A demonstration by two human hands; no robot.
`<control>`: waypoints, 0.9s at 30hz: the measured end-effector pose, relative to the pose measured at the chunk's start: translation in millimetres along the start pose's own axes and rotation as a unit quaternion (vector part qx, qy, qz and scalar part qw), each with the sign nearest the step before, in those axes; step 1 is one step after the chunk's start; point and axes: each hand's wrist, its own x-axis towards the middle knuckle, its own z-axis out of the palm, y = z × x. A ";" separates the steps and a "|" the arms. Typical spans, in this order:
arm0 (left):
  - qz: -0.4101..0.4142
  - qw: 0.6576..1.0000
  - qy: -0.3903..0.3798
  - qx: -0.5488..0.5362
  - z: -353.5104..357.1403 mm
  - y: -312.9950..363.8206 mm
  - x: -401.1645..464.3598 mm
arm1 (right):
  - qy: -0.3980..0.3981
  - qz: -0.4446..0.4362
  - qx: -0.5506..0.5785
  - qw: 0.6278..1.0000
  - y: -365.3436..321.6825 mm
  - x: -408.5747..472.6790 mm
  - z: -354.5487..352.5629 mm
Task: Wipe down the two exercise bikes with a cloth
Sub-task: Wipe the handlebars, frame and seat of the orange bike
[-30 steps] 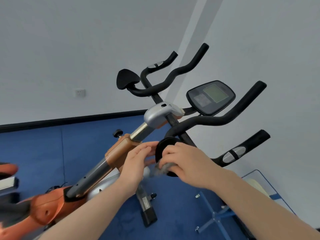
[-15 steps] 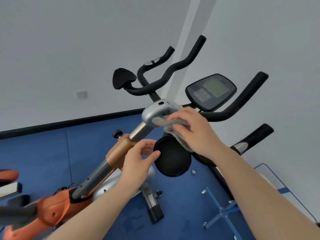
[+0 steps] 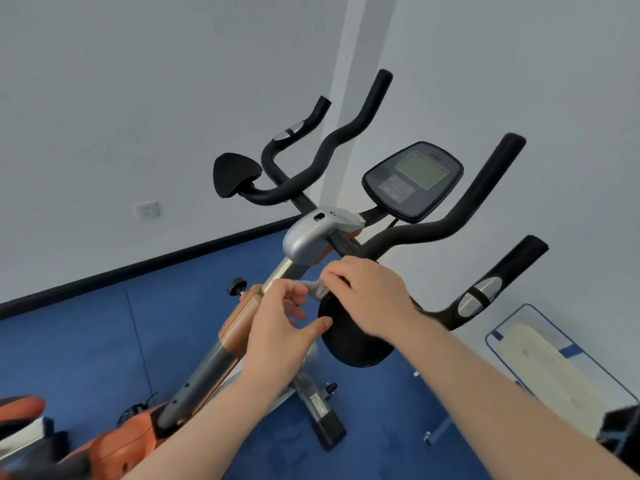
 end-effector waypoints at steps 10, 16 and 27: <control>0.068 0.991 -0.105 -0.049 9.7 9.1 4.6 | 0.280 0.357 0.323 0.830 -15.4 -91.3 44.0; 0.050 0.994 -0.042 -0.088 34.6 6.4 -7.1 | 0.385 0.406 0.429 0.708 -40.3 -74.0 43.0; 0.110 0.989 -0.090 -0.050 22.3 -3.0 3.7 | 0.449 0.405 0.353 0.714 -26.5 -100.4 27.4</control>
